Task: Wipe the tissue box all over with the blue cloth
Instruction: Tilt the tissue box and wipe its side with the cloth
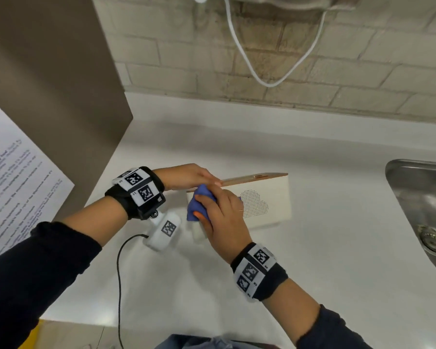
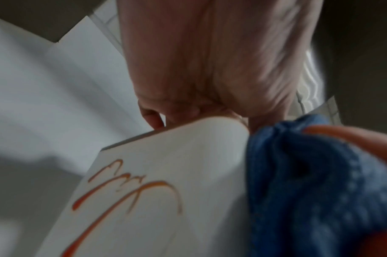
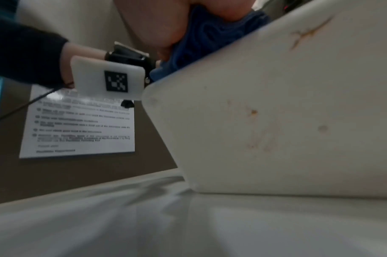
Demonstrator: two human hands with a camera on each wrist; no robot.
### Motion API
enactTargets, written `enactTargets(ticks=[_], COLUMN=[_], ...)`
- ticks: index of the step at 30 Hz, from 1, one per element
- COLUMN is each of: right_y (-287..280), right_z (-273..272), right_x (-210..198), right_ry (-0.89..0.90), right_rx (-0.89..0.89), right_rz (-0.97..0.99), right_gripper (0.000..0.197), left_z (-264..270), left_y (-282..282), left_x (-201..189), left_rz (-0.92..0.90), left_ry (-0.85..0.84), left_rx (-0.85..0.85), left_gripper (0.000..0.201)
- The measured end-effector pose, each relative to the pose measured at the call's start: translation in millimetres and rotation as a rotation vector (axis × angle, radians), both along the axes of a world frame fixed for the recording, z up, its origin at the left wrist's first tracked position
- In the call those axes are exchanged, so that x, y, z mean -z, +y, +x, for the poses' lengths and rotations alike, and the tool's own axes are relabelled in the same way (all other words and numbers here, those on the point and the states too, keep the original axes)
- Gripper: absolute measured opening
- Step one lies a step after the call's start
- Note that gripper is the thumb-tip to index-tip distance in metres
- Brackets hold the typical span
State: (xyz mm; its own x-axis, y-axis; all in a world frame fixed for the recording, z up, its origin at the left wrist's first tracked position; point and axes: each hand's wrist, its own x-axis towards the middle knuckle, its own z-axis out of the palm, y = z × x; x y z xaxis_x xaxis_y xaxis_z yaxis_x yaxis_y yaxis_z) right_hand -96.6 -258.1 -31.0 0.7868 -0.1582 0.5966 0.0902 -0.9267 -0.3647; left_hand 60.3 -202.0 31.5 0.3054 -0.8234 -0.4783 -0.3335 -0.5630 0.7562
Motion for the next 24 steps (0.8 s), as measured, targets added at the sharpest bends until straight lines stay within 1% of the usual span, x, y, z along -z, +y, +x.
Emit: enactTargets(ticks=[2,4,6,10,12,15,18,21,23,24], right_y=[0,-4,-6,-12,-13,-15,-21,-27,-33,-38], right_z=[5,10,15,17,11,-2,-17,-32,-44,-51], right_x=[0,-1,-2,-6,-6,-2,-1,-3,-6,-9], right_ry=[-0.009,-0.011,0.024,0.077,0.091,0.157,0.219,0.326,0.381,0.376], right_rx=[-0.010,-0.030,-0.044,-0.124,-0.179,-0.246,-0.350,-0.415,-0.427,-0.398], right_rz=[-0.033,-0.053,-0.067,-0.078,-0.087,-0.081,-0.086,-0.126,-0.165,-0.156], right_gripper=[0.044,0.048,0.043,0.021,0.017,0.019,0.013,0.022,0.028,0.031], left_z=[1,2,4,7,6,3,1,-3,-2,0], left_y=[-2,-5,-7,-7,-7,-7,-4,-3,-2,0], left_x=[-3,-5,-6,-4,-5,-4,-3,-5,-3,-1], left_rz=[-0.004,-0.008,-0.012,-0.007,-0.013,-0.015,-0.012,-0.015,0.001,0.015], left_ry=[0.002,-0.025,-0.053,-0.108,-0.136,-0.164,-0.191,-0.203,-0.244,-0.269], left_rx=[-0.011,0.004,0.018,0.042,0.055,0.061,0.059,0.069,0.067,0.059], left_gripper=[0.029,0.021,0.020,0.027,0.025,0.030,0.027,0.016,0.016,0.019])
